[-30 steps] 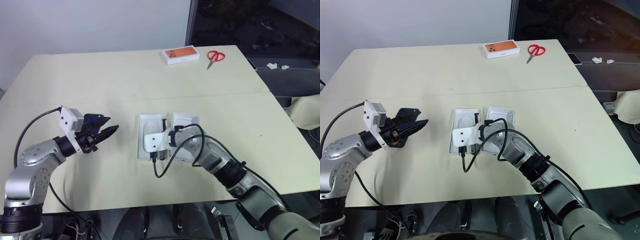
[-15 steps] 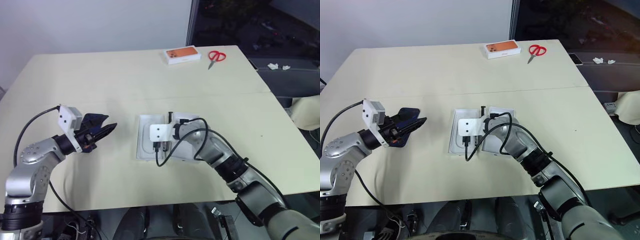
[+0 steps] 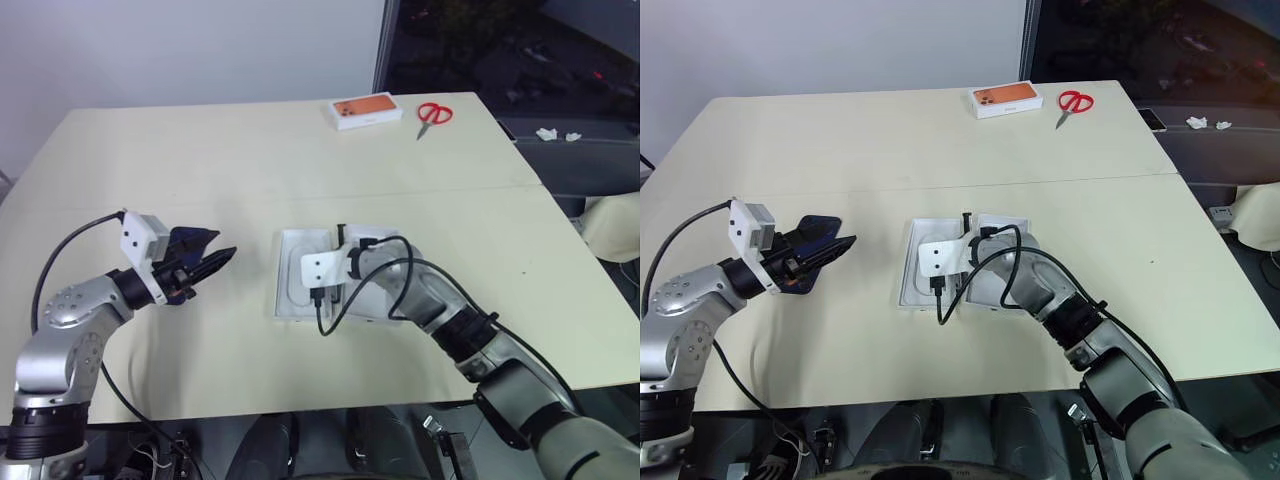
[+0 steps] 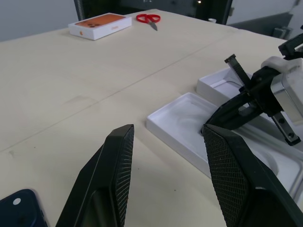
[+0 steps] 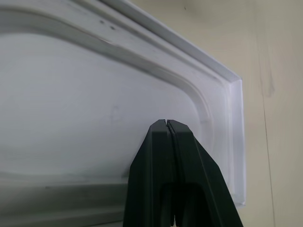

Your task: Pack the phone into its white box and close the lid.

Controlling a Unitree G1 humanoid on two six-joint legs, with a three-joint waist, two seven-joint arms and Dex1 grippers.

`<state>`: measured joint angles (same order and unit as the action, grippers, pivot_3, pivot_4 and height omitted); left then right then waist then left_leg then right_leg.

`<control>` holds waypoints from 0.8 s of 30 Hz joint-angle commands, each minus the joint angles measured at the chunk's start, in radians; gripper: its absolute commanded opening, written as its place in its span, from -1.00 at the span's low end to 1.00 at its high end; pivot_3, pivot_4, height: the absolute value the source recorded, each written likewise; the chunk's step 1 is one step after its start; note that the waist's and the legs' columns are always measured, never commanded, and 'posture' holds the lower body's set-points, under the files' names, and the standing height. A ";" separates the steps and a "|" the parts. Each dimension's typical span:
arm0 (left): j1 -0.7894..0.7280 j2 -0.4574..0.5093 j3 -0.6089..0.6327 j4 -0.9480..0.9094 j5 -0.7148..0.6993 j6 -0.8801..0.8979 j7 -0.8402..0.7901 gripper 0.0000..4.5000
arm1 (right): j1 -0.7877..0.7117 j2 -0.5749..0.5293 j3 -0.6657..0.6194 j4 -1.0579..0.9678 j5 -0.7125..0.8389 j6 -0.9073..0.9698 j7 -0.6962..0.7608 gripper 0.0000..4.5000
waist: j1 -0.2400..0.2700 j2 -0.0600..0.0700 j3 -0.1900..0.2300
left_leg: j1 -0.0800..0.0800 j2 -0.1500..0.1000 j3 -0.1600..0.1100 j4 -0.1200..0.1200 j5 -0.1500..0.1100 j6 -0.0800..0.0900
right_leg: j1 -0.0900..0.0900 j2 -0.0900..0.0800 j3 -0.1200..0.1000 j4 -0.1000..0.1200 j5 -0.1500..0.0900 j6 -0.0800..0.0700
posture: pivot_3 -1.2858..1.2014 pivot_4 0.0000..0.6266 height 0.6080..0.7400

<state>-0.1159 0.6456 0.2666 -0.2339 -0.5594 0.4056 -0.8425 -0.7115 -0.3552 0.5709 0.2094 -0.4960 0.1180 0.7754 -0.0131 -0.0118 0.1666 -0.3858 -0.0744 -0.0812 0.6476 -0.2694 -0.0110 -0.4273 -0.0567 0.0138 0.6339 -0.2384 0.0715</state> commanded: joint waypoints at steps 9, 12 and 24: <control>0.005 0.005 0.022 -0.014 -0.021 0.001 0.002 0.09 | 0.009 0.002 -0.036 -0.103 0.029 0.118 0.067 -0.98 | 0.000 0.000 0.000 | 0.000 0.000 0.000 0.000 0.000 0.000 | 0.000 0.000 0.000 0.000 0.000 0.000 | 0.03 -0.52 1.00; -0.001 0.012 0.028 0.008 -0.020 0.007 0.003 0.09 | 0.002 0.052 -0.108 -0.135 0.145 0.168 0.094 -0.98 | -0.001 0.000 0.000 | 0.000 0.000 0.000 0.000 0.000 0.000 | 0.000 0.000 0.000 0.000 0.000 0.000 | 0.03 -0.52 1.00; -0.079 0.135 0.118 0.290 -0.017 0.062 -0.029 0.09 | -0.031 0.150 -0.178 -0.131 0.285 0.190 0.043 -0.98 | -0.003 0.001 0.001 | -0.001 0.000 0.000 -0.001 0.000 0.000 | -0.002 0.000 0.000 0.000 0.000 0.000 | 0.03 -0.52 1.00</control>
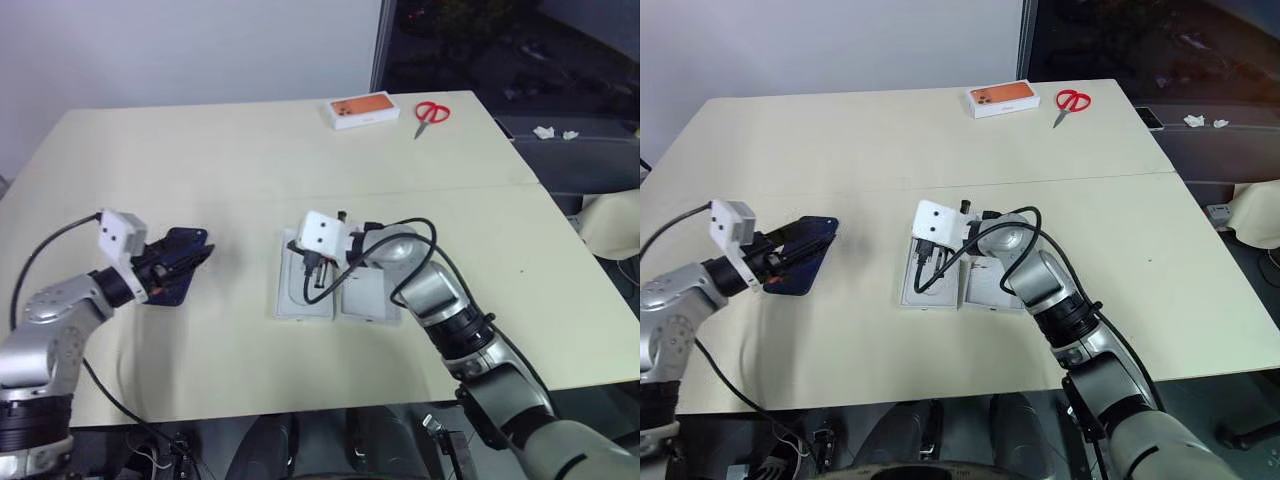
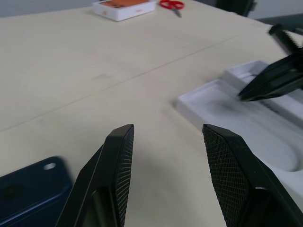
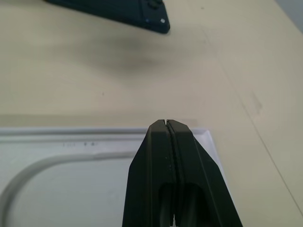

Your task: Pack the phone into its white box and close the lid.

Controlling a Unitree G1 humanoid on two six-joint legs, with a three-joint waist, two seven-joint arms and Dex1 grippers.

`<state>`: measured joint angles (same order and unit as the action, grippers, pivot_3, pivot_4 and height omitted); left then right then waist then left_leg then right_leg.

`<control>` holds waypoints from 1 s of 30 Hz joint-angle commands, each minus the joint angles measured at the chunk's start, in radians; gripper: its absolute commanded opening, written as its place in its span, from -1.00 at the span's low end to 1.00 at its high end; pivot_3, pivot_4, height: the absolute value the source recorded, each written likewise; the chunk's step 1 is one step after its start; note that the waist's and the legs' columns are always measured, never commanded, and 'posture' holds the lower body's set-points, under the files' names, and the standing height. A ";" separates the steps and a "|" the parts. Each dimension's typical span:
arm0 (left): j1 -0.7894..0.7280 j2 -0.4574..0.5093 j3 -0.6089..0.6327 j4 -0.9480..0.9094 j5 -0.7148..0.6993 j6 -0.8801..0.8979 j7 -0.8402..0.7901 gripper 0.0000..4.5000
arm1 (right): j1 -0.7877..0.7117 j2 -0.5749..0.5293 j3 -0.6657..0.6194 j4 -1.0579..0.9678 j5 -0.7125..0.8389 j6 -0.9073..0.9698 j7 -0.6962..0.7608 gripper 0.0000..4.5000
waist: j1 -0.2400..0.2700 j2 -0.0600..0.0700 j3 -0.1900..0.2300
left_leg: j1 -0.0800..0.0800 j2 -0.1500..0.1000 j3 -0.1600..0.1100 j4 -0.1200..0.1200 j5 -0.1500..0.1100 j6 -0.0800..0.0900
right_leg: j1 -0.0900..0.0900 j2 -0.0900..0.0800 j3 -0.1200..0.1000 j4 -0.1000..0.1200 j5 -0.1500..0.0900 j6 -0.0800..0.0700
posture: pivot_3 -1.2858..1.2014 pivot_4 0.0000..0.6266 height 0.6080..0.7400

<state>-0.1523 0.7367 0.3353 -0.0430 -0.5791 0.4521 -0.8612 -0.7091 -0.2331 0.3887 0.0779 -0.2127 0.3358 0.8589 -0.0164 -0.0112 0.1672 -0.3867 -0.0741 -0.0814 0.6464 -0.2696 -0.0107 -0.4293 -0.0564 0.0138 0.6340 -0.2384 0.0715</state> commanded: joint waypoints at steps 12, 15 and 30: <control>-0.256 0.166 0.025 0.594 0.025 0.225 -0.080 0.09 | -0.118 0.180 0.118 0.199 -0.061 -0.166 -0.156 -0.98 | -0.004 -0.002 -0.001 | -0.004 0.000 0.000 0.000 0.001 -0.001 | -0.006 0.000 0.000 0.004 0.000 0.000 | 0.03 -0.52 1.00; -0.339 0.178 -0.019 0.738 0.077 0.242 -0.091 0.09 | -0.131 0.201 0.144 0.232 -0.092 -0.192 -0.184 -0.98 | 0.000 -0.004 -0.002 | -0.004 -0.001 -0.001 0.001 0.001 -0.002 | -0.007 0.000 0.000 0.005 0.000 0.000 | 0.03 -0.52 1.00; -0.476 0.101 -0.186 0.937 0.156 0.413 -0.361 0.09 | -0.131 0.178 0.139 0.261 -0.102 -0.208 -0.194 -0.98 | -0.002 -0.004 -0.002 | -0.004 -0.003 0.001 0.002 0.001 -0.002 | -0.009 0.000 0.002 0.011 0.000 0.000 | 0.03 -0.52 1.00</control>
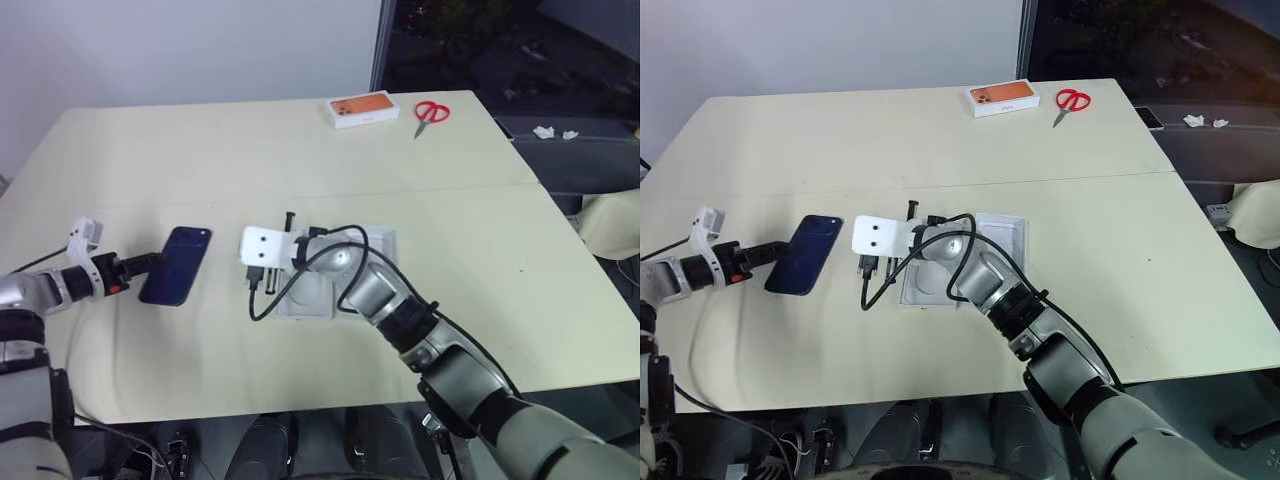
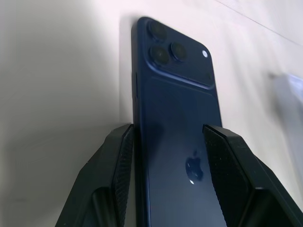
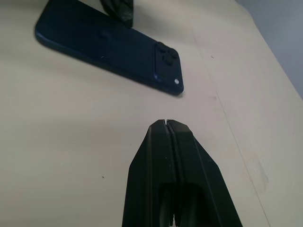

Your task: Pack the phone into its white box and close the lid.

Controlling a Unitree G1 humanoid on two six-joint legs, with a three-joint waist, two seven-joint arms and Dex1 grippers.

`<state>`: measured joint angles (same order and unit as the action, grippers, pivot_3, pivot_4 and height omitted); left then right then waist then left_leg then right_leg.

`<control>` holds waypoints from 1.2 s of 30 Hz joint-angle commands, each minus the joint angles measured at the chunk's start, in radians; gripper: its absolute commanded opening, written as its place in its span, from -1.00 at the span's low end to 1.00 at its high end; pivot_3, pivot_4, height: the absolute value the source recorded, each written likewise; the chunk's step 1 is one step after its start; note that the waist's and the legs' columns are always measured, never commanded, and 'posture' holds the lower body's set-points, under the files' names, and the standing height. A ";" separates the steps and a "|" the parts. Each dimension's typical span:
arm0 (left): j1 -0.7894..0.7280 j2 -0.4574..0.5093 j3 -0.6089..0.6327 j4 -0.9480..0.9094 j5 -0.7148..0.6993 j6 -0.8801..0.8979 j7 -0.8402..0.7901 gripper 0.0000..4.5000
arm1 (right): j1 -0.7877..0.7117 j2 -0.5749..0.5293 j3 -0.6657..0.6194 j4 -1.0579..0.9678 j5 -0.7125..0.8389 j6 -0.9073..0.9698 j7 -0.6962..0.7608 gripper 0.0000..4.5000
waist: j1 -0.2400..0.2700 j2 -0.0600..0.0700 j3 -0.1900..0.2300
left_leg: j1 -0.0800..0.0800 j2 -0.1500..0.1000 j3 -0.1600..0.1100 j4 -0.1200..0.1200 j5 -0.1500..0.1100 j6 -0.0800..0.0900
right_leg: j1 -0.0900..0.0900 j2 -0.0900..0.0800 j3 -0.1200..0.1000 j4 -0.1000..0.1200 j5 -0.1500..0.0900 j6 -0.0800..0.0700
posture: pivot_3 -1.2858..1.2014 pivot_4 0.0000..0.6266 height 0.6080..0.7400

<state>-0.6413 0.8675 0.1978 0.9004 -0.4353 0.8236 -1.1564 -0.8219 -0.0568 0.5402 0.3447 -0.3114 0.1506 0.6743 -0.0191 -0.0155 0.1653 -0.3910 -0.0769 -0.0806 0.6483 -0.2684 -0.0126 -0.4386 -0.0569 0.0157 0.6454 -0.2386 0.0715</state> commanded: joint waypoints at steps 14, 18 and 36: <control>0.091 -0.059 -0.034 -0.120 0.011 0.086 -0.079 0.09 | -0.041 0.058 0.116 0.120 -0.074 0.063 0.074 -0.98 | -0.002 0.001 0.000 | 0.000 -0.001 0.000 0.000 0.000 0.000 | 0.000 -0.001 0.000 0.001 0.000 0.000 | 0.03 -0.52 1.00; 0.104 -0.069 -0.016 -0.139 0.005 0.100 -0.066 0.09 | -0.087 0.102 0.109 0.205 -0.081 0.074 0.064 -0.98 | -0.002 0.001 0.000 | 0.001 0.000 0.000 0.000 0.000 0.000 | 0.000 -0.001 0.001 0.001 0.000 0.000 | 0.03 -0.52 1.00; 0.173 -0.222 0.076 -0.387 -0.121 0.266 0.069 0.09 | -0.111 0.189 0.086 0.356 -0.098 0.046 0.016 -0.98 | 0.005 0.006 -0.006 | 0.019 -0.001 -0.001 -0.003 -0.001 0.001 | 0.013 -0.002 0.000 0.000 -0.003 -0.001 | 0.03 -0.52 1.00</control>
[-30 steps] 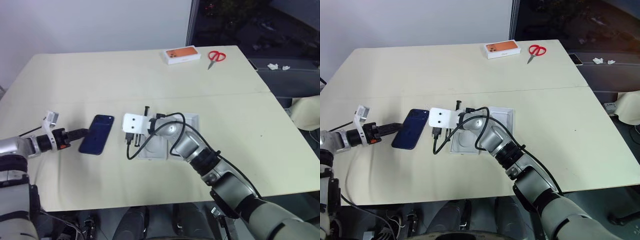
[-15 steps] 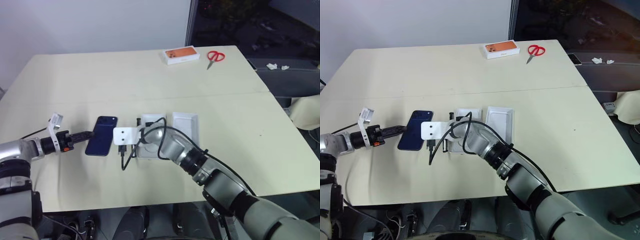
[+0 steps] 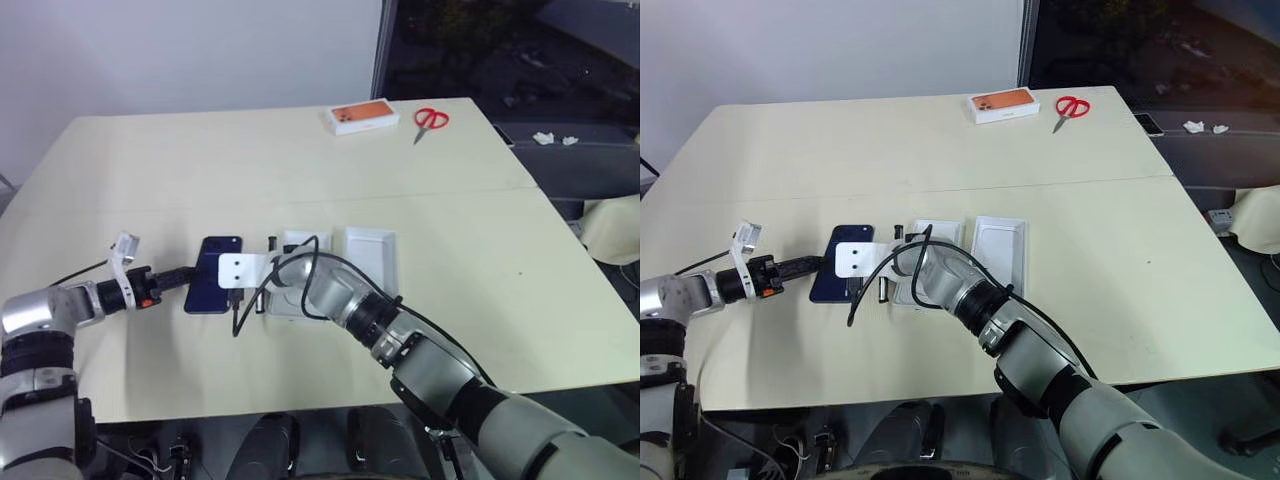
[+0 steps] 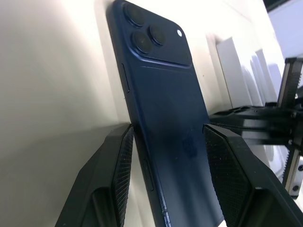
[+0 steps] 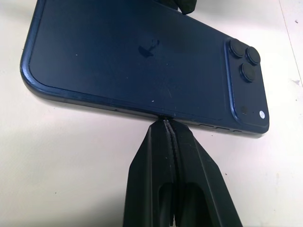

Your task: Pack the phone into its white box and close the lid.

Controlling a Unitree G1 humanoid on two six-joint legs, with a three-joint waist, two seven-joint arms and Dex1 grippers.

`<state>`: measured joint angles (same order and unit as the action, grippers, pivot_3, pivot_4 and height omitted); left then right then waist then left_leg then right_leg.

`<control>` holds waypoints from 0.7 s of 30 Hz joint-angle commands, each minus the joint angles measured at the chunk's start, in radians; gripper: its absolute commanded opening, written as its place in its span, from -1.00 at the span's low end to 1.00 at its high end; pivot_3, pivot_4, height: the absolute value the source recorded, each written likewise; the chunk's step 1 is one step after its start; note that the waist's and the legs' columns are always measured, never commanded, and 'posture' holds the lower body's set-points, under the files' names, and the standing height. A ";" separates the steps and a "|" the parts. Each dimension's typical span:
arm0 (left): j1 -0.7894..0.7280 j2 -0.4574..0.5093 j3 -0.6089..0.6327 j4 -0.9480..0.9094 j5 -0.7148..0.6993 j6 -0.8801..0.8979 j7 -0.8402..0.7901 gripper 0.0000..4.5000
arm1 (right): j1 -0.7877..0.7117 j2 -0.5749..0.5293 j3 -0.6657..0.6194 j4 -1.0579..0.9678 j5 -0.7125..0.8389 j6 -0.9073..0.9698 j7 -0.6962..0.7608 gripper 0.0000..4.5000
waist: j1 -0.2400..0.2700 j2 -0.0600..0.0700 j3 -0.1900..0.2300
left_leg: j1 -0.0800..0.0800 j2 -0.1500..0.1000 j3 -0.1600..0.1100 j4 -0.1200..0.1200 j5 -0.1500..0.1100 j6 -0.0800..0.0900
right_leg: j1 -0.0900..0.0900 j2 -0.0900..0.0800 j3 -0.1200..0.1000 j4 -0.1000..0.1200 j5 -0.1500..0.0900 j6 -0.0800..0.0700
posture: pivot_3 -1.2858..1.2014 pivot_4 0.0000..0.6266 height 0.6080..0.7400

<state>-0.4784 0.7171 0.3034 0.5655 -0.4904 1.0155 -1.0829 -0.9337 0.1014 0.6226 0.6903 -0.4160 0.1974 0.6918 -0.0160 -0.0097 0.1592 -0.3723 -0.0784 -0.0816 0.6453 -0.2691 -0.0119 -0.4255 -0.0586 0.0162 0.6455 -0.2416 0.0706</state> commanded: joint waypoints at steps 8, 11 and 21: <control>0.030 -0.035 -0.027 -0.044 -0.065 0.084 0.004 0.09 | -0.008 0.004 -0.002 0.012 -0.009 -0.025 -0.004 -0.98 | -0.007 -0.001 -0.001 | -0.002 0.000 0.000 -0.001 0.000 0.000 | -0.001 0.000 0.000 0.001 0.000 0.000 | 0.03 -0.52 1.00; 0.028 -0.017 -0.029 -0.033 -0.067 0.072 -0.002 0.09 | -0.004 -0.002 -0.003 0.009 -0.010 -0.029 -0.006 -0.98 | -0.012 -0.001 0.000 | -0.002 0.000 0.000 -0.001 0.000 0.000 | -0.001 0.000 0.000 0.001 0.000 0.000 | 0.03 -0.52 1.00; 0.026 -0.019 0.025 0.023 -0.100 0.058 0.035 -0.15 | 0.013 -0.012 0.003 -0.018 -0.014 -0.023 0.003 -1.00 | -0.024 -0.001 0.000 | -0.002 0.000 -0.001 -0.002 0.000 -0.001 | -0.001 0.000 0.000 0.001 0.000 0.000 | 0.03 -0.52 1.00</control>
<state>-0.4641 0.6842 0.3110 0.5745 -0.5979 1.0778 -1.0703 -0.9280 0.0954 0.6223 0.6894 -0.4199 0.1680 0.6920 -0.0402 -0.0107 0.1587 -0.3745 -0.0781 -0.0824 0.6436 -0.2688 -0.0127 -0.4268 -0.0586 0.0159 0.6460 -0.2418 0.0703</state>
